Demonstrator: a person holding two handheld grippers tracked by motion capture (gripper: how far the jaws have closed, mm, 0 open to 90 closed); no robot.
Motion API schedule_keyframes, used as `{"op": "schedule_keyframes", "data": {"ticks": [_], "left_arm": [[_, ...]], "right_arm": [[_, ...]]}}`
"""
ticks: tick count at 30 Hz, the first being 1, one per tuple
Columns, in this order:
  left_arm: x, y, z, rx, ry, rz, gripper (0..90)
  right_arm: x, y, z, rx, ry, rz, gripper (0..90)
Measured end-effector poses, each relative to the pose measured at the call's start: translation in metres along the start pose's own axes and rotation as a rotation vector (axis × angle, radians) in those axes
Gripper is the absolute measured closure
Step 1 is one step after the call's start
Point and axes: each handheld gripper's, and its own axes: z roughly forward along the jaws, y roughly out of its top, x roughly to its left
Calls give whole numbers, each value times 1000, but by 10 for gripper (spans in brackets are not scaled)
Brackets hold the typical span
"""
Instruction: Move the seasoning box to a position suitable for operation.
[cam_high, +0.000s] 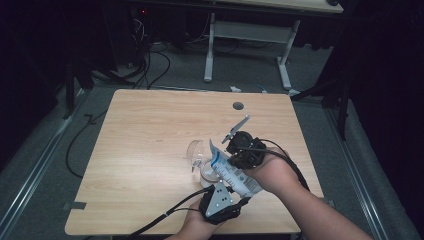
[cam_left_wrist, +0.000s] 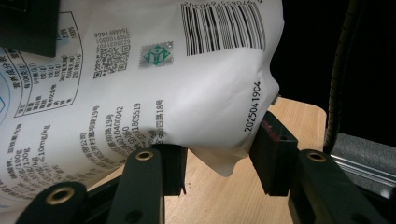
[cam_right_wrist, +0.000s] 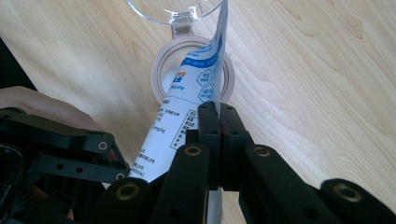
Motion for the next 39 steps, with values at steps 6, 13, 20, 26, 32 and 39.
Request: {"op": "schedule_keyframes", "data": {"ticks": [6,13,20,26,32,39], "left_arm": [[0,0,0,-2,3,-1,600],[1,0,-1,-5,6,-3,601],[2,1,-2,-9,9,-2,602],[2,2,-2,-14,9,-4,603],[3,2,-2,-16,11,-6,604],[3,3,-2,-19,13,-5,605]], "right_arm": [[1,1,0,-2,-2,1,900],[0,2,1,0,-3,-2,900],[1,4,0,-4,-5,-7,900],[1,5,0,-4,-5,-7,900],[0,6,0,-5,-6,-7,900],[0,6,0,-10,-3,-8,900]]}}
